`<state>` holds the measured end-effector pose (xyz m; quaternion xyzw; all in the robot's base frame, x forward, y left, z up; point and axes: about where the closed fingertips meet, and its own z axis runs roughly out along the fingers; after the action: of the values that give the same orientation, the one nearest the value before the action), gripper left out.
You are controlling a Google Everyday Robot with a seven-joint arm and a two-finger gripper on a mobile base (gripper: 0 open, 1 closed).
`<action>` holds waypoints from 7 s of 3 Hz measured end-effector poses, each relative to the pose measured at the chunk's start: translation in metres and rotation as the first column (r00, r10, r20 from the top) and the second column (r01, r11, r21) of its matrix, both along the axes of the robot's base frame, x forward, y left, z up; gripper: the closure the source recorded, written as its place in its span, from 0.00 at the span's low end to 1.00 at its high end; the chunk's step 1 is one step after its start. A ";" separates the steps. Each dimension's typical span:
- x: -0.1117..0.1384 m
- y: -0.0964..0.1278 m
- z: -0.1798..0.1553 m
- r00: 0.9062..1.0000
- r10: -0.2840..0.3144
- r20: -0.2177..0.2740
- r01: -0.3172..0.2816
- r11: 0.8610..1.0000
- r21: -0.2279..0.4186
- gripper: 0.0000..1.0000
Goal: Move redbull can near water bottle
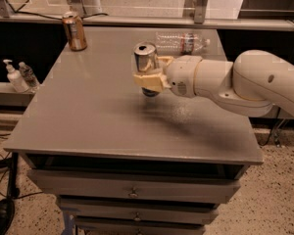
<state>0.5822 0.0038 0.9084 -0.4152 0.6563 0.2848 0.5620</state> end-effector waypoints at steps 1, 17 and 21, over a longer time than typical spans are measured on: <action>0.000 0.001 0.000 1.000 0.002 0.001 -0.002 1.000 0.000 1.00; 0.192 -0.233 -0.035 0.892 -0.431 -0.137 0.442 0.894 0.070 0.36; 0.160 -0.238 -0.009 0.915 -0.389 -0.111 0.398 0.915 0.073 0.00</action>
Offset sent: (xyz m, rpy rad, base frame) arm 0.0288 -0.0588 0.0348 -0.0717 -0.1217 -0.1634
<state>0.7423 -0.2343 0.8993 -0.2337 0.7380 0.2156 0.5951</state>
